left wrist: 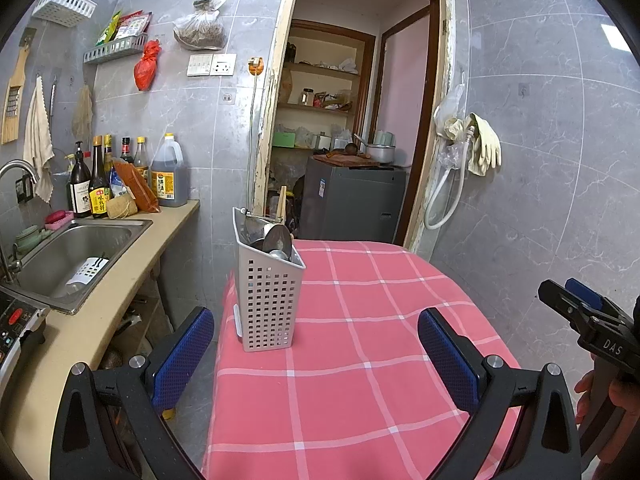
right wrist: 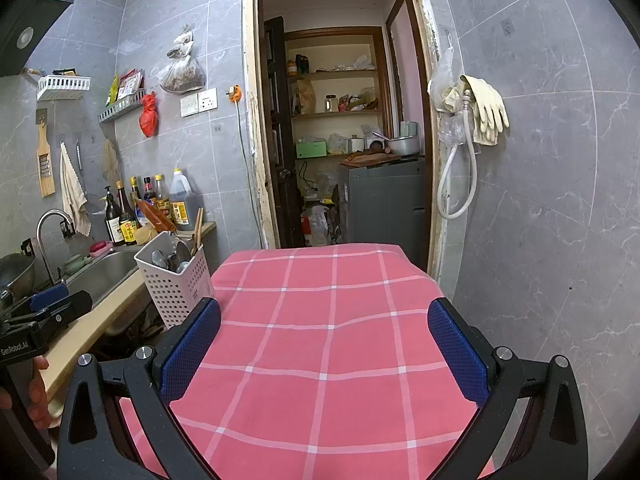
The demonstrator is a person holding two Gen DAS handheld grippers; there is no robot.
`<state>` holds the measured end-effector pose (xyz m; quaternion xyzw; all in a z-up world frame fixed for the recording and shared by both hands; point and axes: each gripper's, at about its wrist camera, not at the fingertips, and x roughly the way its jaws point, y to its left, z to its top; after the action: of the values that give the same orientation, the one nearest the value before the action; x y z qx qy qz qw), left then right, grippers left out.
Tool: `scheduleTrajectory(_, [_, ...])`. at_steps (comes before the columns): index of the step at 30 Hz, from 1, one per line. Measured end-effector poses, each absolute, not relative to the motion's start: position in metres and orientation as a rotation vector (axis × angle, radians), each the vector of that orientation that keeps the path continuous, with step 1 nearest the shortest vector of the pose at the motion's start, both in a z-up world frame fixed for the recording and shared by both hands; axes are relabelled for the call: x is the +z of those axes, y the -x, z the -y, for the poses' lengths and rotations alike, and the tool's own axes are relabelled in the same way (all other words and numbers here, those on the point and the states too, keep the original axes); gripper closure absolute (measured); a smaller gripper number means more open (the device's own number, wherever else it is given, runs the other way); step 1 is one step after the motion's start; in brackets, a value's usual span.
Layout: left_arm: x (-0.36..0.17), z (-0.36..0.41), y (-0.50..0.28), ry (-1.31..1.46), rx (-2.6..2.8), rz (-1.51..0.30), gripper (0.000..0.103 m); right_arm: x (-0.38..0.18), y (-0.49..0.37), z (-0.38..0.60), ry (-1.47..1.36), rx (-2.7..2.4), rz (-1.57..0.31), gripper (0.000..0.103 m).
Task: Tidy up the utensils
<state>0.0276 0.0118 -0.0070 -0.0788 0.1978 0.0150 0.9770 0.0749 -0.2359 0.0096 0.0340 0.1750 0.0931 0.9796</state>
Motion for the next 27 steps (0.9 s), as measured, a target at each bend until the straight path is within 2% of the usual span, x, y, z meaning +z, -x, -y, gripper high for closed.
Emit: scheduleTrajectory(27, [-0.0106,-0.0115,-0.031,0.183,0.024,-0.423,0.0,0.0081,-0.0749,0.2356,-0.068,0.187,-0.358,0.001])
